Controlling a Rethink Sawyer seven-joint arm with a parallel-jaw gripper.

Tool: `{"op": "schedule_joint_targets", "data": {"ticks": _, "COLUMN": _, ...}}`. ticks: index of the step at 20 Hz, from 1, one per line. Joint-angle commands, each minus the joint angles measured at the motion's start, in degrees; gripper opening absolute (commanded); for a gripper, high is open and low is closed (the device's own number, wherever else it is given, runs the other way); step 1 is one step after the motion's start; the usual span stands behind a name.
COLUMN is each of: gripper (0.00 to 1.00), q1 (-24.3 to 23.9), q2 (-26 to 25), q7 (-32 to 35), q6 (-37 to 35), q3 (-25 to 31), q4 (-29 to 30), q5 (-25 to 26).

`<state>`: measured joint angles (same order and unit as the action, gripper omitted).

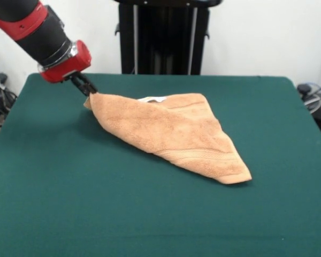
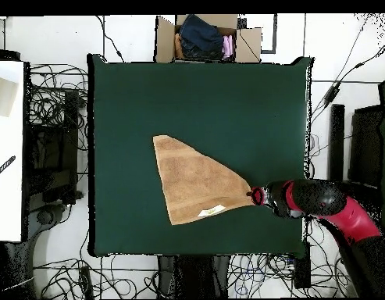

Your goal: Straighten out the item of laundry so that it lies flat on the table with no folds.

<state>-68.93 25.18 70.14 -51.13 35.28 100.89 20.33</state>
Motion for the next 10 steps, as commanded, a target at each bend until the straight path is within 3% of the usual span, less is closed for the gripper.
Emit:
{"op": "schedule_joint_targets", "data": {"ticks": 1, "gripper": 0.0, "q1": -0.45, "q2": -1.34, "q7": -12.41, "q6": -5.01, "q3": 4.23, "q4": -5.26, "q5": 2.56}}
{"op": "schedule_joint_targets", "data": {"ticks": 10, "gripper": 0.0, "q1": -0.88, "q2": -1.66, "q7": -12.94, "q6": -5.54, "q3": 4.55, "q4": -5.6, "q5": 2.92}}
